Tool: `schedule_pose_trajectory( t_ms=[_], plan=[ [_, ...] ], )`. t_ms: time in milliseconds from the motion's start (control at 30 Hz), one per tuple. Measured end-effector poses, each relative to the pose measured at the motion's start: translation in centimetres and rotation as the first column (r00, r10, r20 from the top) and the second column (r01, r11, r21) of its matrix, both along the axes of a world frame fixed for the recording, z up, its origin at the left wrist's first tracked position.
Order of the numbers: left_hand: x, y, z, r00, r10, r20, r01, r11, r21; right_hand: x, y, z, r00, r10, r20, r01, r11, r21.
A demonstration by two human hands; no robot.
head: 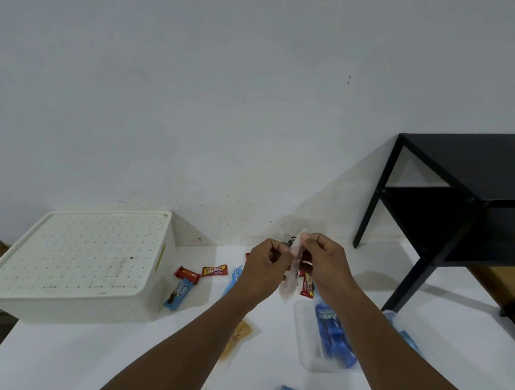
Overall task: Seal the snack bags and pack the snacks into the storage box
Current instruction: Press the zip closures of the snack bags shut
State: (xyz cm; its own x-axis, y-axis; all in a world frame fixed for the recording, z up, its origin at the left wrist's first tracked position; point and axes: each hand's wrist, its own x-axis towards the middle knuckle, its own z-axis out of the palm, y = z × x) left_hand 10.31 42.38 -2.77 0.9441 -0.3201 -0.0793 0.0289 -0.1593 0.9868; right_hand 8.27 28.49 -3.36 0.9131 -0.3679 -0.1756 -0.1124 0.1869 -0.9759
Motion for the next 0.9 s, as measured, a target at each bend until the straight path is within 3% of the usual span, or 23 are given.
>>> schedule_pose_trajectory(
  t_ms=[200, 300, 433, 500, 633, 767, 900],
  plan=[
    [0.5, 0.9, -1.0, 0.986, 0.011, 0.166, -0.040, 0.985, 0.169, -0.1, -0.4, 0.9, 1.000, -0.030, 0.006, 0.030, 0.997, -0.073],
    [0.7, 1.0, -1.0, 0.983, 0.032, 0.180, -0.070, 0.976, 0.206, 0.0, -0.5, 0.8, 0.999, -0.032, -0.005, 0.031, 0.990, -0.137],
    [1.0, 1.1, -2.0, 0.995, 0.005, 0.103, -0.020, 0.989, 0.144, 0.8, -0.9, 0.4, 0.988, -0.151, 0.036, 0.151, 0.873, -0.463],
    [0.4, 1.3, -2.7, 0.996, -0.066, 0.064, 0.058, 0.990, 0.125, 1.2, -1.2, 0.3, 0.980, -0.188, 0.060, 0.192, 0.831, -0.523],
    [-0.6, 0.9, -5.0, 0.988, -0.149, 0.050, 0.130, 0.951, 0.279, 2.2, -1.4, -0.2, 0.976, -0.215, -0.030, 0.184, 0.894, -0.408],
    [0.5, -0.8, -6.3, 0.997, 0.051, 0.063, -0.062, 0.979, 0.193, 2.9, -1.9, -1.2, 0.975, -0.207, -0.081, 0.180, 0.949, -0.258],
    [2.5, -0.8, -7.4, 0.995, 0.075, 0.062, -0.085, 0.979, 0.185, 3.0, -3.7, -2.4, 0.993, -0.096, -0.064, 0.081, 0.975, -0.208]
  ],
)
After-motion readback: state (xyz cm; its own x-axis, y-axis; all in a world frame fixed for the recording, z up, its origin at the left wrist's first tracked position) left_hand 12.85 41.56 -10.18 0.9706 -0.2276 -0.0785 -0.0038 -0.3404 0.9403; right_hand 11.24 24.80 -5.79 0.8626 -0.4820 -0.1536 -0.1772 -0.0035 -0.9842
